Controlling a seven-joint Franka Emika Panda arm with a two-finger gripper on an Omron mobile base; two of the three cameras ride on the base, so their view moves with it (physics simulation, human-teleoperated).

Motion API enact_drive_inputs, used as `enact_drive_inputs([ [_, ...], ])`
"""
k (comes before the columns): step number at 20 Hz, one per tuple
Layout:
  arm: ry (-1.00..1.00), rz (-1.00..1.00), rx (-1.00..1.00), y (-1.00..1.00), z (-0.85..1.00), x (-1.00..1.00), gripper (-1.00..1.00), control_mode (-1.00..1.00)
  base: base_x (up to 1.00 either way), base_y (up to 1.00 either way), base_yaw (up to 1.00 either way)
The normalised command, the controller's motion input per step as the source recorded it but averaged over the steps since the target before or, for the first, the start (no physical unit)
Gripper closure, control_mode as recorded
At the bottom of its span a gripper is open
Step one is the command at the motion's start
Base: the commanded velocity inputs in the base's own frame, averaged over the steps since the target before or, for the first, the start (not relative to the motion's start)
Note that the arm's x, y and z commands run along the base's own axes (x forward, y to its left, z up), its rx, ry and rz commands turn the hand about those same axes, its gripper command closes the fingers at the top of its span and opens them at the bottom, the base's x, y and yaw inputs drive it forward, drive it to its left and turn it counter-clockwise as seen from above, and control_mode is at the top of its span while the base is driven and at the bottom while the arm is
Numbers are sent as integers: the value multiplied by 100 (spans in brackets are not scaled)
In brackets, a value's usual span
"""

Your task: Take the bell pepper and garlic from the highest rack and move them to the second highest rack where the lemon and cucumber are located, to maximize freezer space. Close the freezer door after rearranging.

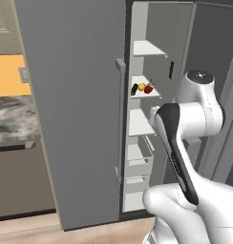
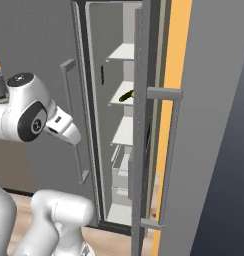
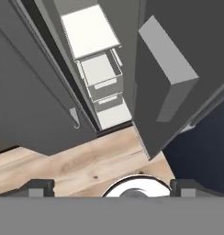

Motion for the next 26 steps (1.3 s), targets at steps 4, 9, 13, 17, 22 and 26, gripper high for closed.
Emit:
enact_drive_inputs([
  [4,-7,0,0,-11,9,-65,-100,-100,0,0,0],
  [9,-15,-1,10,-89,29,-36,-100,-100,0,0,0],
  [13,-13,-11,12,-99,44,-26,-100,-100,0,0,0],
  [17,-1,-19,20,-100,25,-5,-100,-100,0,0,0],
  [22,-5,-20,20,-99,8,0,-100,-100,0,0,0],
  [26,-4,-19,19,-91,2,1,-100,-100,0,0,0],
])
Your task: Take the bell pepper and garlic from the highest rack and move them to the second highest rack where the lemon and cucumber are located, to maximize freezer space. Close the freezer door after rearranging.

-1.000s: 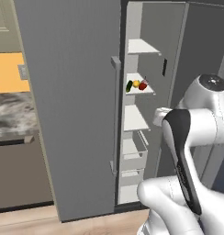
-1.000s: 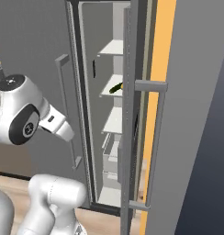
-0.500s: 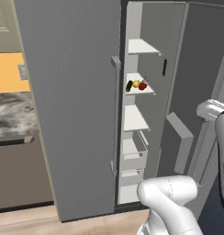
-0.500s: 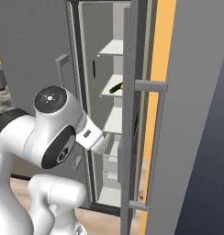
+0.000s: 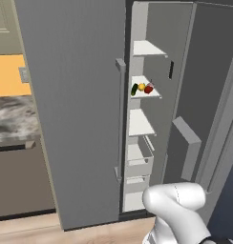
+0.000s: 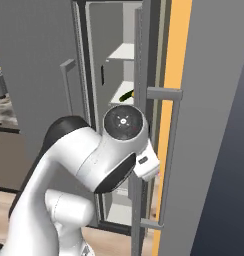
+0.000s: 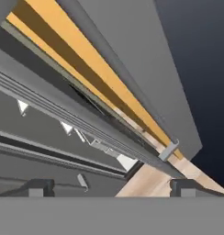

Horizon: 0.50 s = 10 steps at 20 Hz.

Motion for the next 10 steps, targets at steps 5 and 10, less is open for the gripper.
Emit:
enact_drive_inputs([
  [5,-8,-5,20,-88,0,33,-100,-100,0,0,0],
  [10,-23,0,15,-48,-12,53,-100,-100,0,0,0],
])
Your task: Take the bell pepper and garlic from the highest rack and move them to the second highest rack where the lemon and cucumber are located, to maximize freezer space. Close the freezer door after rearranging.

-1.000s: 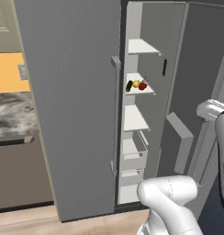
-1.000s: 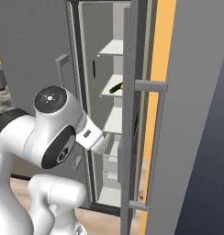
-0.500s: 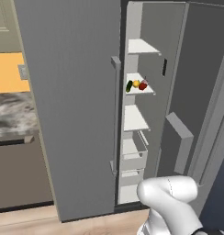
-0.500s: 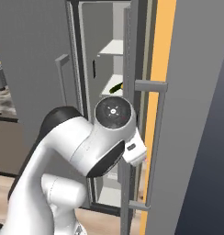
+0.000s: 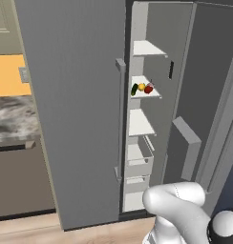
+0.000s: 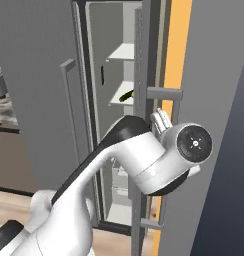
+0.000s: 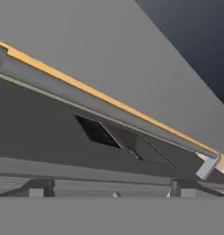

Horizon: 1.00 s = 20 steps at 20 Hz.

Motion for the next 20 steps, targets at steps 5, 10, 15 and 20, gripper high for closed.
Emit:
enact_drive_inputs([
  [5,-16,0,12,-22,-16,63,-100,-100,0,0,0],
  [10,-20,4,6,0,-22,54,-100,-100,0,0,0],
  [15,-24,10,1,0,-20,59,-100,-100,0,0,0],
  [20,-16,9,0,-7,-13,75,-100,-100,0,0,0],
])
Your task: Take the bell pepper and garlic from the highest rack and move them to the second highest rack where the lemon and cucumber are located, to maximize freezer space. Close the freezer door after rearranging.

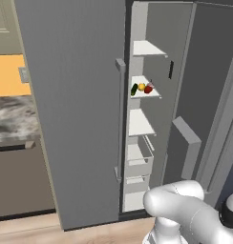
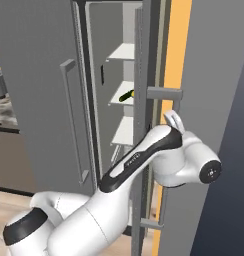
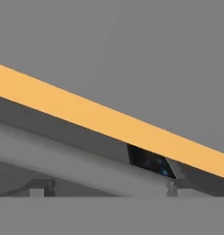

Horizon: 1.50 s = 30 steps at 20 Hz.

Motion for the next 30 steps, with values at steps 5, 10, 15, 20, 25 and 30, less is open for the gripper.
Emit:
enact_drive_inputs([
  [5,-3,6,0,-28,-6,60,-100,-100,0,0,0],
  [10,-6,3,-5,-9,-2,22,-100,-100,0,0,0],
  [15,-28,2,-16,36,-2,1,-100,-100,0,0,0],
  [20,-38,0,-17,55,-3,2,-100,-100,0,0,0],
  [25,-16,1,-3,26,0,49,-100,-100,0,0,0],
  [30,-5,4,0,62,0,47,-100,-100,0,0,0],
])
